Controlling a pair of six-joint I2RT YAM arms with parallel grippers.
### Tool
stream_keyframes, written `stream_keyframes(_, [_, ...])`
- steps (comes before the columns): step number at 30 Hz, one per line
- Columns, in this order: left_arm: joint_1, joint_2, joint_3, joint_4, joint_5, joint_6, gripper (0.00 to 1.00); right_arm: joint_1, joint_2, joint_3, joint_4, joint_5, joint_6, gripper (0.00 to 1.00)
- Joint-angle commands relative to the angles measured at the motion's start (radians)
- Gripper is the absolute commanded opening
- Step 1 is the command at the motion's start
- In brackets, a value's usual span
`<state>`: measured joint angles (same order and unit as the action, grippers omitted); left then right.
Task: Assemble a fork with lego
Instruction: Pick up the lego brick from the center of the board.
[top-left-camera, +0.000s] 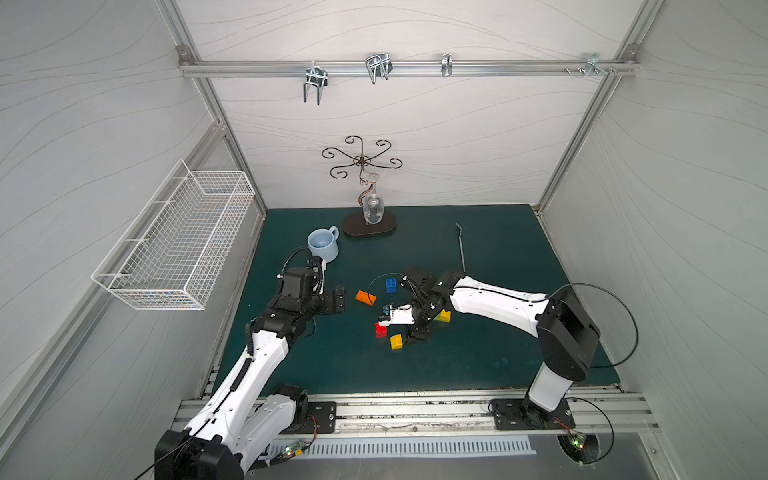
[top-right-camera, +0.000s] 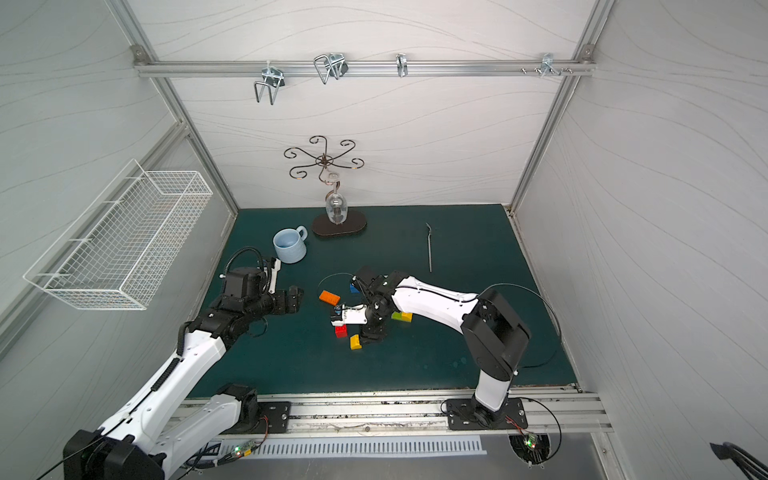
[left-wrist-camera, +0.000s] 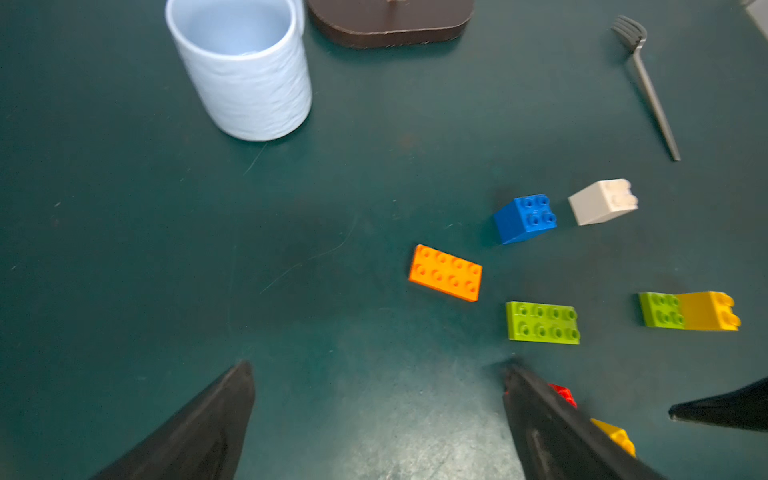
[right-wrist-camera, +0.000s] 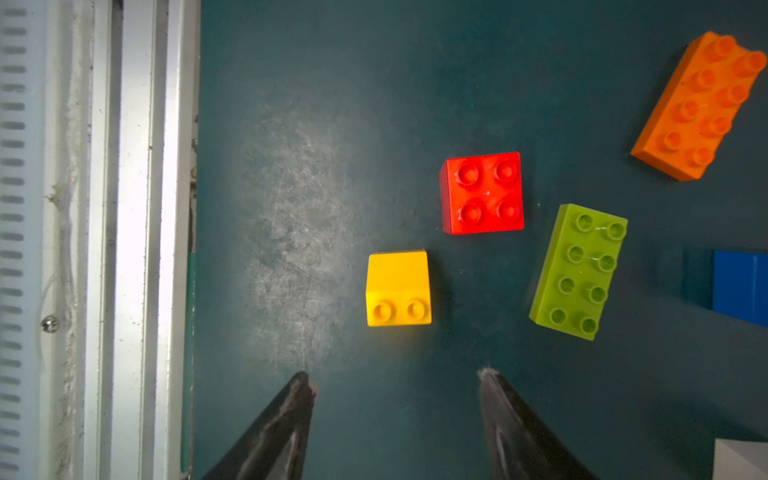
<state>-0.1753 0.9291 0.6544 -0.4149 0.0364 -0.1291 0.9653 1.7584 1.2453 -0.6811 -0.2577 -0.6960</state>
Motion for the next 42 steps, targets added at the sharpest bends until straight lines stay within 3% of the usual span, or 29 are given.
stream_keyframes(1, [0.015,-0.008,-0.021,0.018,-0.077,-0.051,1.00,0.016,0.035,0.031,0.019,0.011,0.036,0.68])
stream_keyframes(15, [0.020,-0.012,-0.055,0.044,-0.087,-0.060,1.00,0.062,0.111,0.045,0.038,0.035,0.036,0.68])
stream_keyframes(21, [0.020,-0.009,-0.055,0.048,-0.087,-0.062,1.00,0.070,0.127,0.039,0.051,0.063,0.042,0.62])
stream_keyframes(31, [0.020,-0.007,-0.057,0.051,-0.087,-0.063,1.00,0.077,0.134,0.028,0.063,0.066,0.038,0.44])
stream_keyframes(36, [0.020,-0.005,-0.058,0.053,-0.084,-0.064,1.00,0.079,0.130,0.023,0.069,0.059,0.037,0.29])
stream_keyframes(42, [0.020,-0.004,-0.056,0.055,-0.079,-0.065,1.00,0.075,0.097,0.008,0.067,0.054,0.026,0.05])
